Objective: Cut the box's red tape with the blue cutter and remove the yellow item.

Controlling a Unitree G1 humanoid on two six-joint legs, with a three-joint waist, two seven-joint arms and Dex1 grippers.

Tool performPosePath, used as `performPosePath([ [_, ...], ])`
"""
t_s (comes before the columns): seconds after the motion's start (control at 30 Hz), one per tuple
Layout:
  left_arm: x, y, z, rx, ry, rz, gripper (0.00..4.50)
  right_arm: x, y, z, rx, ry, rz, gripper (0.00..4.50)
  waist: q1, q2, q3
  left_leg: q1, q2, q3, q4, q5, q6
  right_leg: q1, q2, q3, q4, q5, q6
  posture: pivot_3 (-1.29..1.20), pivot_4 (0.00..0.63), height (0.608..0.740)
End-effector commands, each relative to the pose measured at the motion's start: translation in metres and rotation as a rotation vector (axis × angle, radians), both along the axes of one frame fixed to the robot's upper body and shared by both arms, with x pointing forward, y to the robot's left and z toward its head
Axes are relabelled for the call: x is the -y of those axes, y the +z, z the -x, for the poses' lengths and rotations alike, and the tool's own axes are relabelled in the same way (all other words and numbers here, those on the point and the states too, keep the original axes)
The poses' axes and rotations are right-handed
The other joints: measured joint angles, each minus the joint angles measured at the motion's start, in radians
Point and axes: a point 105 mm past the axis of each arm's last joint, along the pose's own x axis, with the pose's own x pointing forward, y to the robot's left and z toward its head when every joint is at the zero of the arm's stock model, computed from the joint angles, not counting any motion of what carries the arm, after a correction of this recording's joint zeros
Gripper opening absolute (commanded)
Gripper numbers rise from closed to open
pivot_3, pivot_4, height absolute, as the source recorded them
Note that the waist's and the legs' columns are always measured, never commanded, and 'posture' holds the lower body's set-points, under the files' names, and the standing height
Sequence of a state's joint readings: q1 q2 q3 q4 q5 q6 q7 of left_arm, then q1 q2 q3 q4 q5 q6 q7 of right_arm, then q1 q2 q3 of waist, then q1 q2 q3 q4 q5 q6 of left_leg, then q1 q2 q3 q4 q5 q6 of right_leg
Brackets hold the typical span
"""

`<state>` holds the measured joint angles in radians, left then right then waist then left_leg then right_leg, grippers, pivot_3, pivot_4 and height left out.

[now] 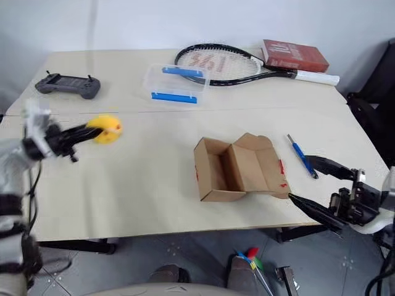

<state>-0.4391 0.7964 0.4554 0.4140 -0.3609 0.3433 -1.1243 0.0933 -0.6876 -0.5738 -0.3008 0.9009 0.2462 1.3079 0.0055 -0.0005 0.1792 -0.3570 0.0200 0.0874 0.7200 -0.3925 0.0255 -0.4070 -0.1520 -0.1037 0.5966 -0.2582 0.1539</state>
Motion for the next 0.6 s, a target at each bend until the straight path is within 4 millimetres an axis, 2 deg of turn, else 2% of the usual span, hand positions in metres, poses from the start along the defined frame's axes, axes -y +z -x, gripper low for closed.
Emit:
performPosePath([
  [0.03,0.003,0.006,0.011,0.045,0.052,0.011,0.02,0.000,-0.007,-0.004,0.007,0.041,0.053,4.50,0.022,-0.001,0.000,0.000,0.000,0.000,0.001,-0.001,0.001,0.001,0.000,0.000,0.000,0.000,0.000,0.00,0.150,0.740],
  [0.17,0.006,-0.010,0.010,0.012,0.141,0.051,1.24,-0.003,-0.009,-0.015,0.011,0.059,0.059,4.50,0.043,-0.001,0.000,-0.001,-0.001,-0.004,0.003,-0.001,0.000,0.004,0.000,0.000,-0.001,0.000,0.000,0.00,0.150,0.740],
  [0.3,0.000,-0.009,0.008,0.040,0.193,0.043,2.41,-0.004,-0.005,-0.020,0.024,0.068,0.053,4.50,0.026,-0.001,0.000,0.002,0.000,-0.001,0.001,-0.001,-0.002,0.003,0.001,-0.001,-0.001,0.000,0.000,0.00,0.150,0.740],
  [0.5,-0.020,-0.007,0.034,-0.022,0.171,0.052,4.24,-0.007,-0.003,-0.021,0.024,0.097,0.045,4.50,-0.006,-0.001,0.000,0.002,0.002,0.008,-0.004,-0.002,-0.003,-0.001,0.002,-0.002,-0.001,0.000,-0.001,0.00,0.150,0.740],
  [0.53,-0.023,-0.006,0.038,-0.032,0.167,0.059,4.48,-0.007,-0.003,-0.021,0.025,0.096,0.047,4.50,-0.010,-0.001,0.000,0.002,0.002,0.008,-0.004,-0.002,-0.003,-0.002,0.002,-0.002,-0.001,0.000,-0.001,0.00,0.150,0.740],
  [0.57,-0.024,-0.006,0.041,-0.038,0.164,0.064,4.48,-0.007,-0.002,-0.021,0.026,0.096,0.048,4.50,-0.011,-0.001,0.000,0.002,0.003,0.009,-0.004,-0.002,-0.003,-0.002,0.003,-0.002,-0.001,0.000,-0.001,0.00,0.150,0.740],
  [0.6,-0.027,-0.005,0.052,-0.051,0.134,0.002,4.48,-0.006,-0.001,-0.022,0.035,0.098,0.059,4.50,-0.011,-0.001,0.000,0.002,0.003,0.009,-0.004,-0.002,-0.004,-0.002,0.003,-0.003,-0.002,0.000,-0.001,0.00,0.150,0.740],
])
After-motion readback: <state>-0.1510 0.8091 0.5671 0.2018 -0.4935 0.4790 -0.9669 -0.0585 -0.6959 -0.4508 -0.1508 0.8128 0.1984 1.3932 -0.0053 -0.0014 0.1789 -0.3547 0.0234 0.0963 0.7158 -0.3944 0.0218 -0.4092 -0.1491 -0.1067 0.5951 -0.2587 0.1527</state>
